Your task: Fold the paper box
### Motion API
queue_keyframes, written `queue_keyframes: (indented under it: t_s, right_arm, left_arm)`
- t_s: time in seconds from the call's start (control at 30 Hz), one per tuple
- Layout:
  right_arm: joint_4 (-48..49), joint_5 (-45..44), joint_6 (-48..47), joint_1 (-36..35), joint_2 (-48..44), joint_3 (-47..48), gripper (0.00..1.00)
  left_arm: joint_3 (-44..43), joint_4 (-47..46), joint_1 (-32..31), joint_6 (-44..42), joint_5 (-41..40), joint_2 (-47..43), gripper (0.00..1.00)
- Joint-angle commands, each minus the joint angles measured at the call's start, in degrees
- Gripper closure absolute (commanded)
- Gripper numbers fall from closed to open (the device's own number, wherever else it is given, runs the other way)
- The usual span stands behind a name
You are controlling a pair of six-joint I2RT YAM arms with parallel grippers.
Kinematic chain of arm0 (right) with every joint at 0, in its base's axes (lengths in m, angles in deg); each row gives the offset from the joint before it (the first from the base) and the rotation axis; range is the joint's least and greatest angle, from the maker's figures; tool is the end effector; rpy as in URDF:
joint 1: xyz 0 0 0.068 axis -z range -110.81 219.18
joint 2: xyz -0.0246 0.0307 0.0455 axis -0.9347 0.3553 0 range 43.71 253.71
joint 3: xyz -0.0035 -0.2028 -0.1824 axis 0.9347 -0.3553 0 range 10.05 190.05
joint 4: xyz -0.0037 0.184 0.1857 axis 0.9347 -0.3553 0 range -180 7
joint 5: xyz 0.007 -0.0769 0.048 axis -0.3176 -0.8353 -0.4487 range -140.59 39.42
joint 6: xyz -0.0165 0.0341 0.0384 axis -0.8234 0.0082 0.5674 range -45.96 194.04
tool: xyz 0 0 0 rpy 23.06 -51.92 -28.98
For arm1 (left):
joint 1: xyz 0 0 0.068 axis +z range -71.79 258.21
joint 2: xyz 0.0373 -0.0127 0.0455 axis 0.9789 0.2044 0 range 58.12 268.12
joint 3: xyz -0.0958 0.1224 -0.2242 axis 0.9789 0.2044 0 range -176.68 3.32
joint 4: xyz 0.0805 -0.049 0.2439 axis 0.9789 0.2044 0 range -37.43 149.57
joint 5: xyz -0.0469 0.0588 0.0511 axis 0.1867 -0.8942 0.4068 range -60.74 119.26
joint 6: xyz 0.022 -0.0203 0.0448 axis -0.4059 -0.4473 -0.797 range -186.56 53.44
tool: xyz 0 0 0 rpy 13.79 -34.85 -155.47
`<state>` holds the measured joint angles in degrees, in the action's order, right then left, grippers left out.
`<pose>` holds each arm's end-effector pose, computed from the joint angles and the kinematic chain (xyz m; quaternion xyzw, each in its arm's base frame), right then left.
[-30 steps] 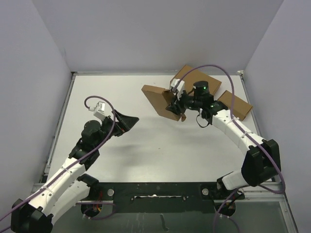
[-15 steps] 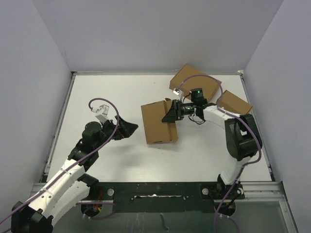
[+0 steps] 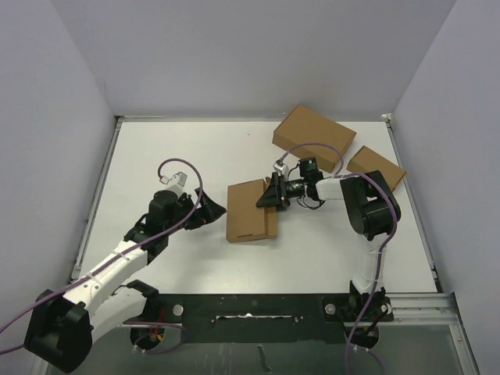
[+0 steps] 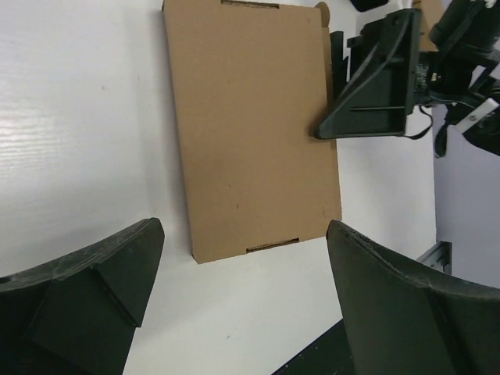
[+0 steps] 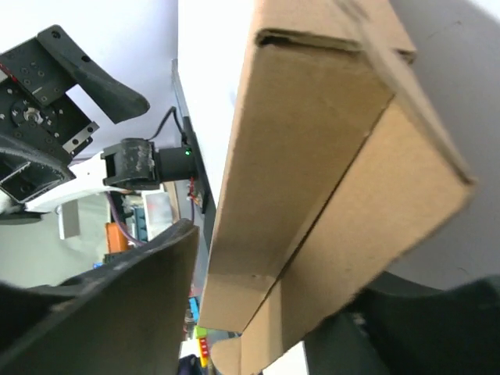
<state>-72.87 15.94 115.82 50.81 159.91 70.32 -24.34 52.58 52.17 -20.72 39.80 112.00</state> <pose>0.3550 0.1525 0.1177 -0.0450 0.8004 0.5975 0.0175 0.1845 -0.0973 0.2242 -0.0976 0.8413 -0.3718 0.3800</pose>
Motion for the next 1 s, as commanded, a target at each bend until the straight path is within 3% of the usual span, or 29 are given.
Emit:
queue_keyframes:
  t_s: [0.0, 0.1, 0.27, 0.57, 0.7, 0.77, 0.9, 0.97]
  right_arm:
    - [-6.71, -1.74, -7.67, -0.51, -0.65, 2.57, 0.42]
    - [-14.1, -4.87, -13.98, -0.03, -2.22, 4.27, 0.3]
    - [-22.63, -10.63, -22.76, 2.89, -6.09, 5.0, 0.2]
    - [-36.13, -18.36, -43.83, 8.14, -14.83, 6.27, 0.23]
    - [-31.34, -14.42, -53.48, 6.71, -24.04, 0.46, 0.37]
    - [-27.92, -12.97, -56.65, 5.62, -26.04, -1.82, 0.5]
    - [-30.15, -13.02, -57.38, 4.19, -22.75, 0.94, 0.82]
    - [-33.47, -14.52, -57.39, 3.12, -19.89, 3.09, 0.9]
  left_arm:
    - [-2.06, -1.9, 0.47, 0.87, 0.8, 4.33, 0.15]
    - [-3.64, -0.09, 0.54, -0.34, 0.52, 7.13, 0.17]
    - [-7.51, 5.6, 0.42, -4.67, -1.98, 9.38, 0.18]
    - [-7.77, 4.49, 0.47, -7.08, -1.37, 8.39, 0.2]
    - [-4.32, -3.64, 0.54, -6.22, 1.48, 8.55, 0.21]
    - [-3.5, -5.99, 0.63, -6.01, 2.36, 9.16, 0.21]
    - [-4.75, -5.78, 0.73, -7.7, 3.35, 11.05, 0.21]
    - [-5.43, -5.48, 0.73, -8.62, 3.62, 12.37, 0.22]
